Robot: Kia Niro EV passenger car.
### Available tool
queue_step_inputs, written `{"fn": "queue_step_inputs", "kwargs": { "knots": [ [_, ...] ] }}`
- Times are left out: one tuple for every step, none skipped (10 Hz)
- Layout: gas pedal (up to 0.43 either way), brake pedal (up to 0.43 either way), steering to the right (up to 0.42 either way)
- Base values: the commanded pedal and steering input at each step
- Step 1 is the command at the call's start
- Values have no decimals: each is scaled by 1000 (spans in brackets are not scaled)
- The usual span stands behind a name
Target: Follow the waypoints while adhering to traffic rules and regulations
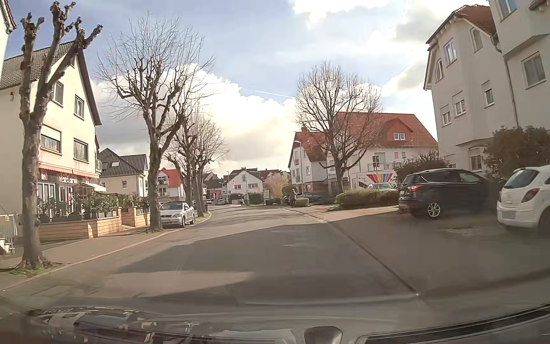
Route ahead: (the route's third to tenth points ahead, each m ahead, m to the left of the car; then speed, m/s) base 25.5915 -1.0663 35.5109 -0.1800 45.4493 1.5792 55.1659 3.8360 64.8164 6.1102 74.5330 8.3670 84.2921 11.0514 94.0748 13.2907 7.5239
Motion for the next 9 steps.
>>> {"fn": "queue_step_inputs", "kwargs": {
  "knots": [
    [228, 0, 3],
    [228, 0, 3],
    [228, 0, 1],
    [228, 0, -4],
    [228, 0, -10],
    [228, 0, -13],
    [220, 0, -17],
    [209, 0, -21],
    [209, 0, -23]
  ]
}}
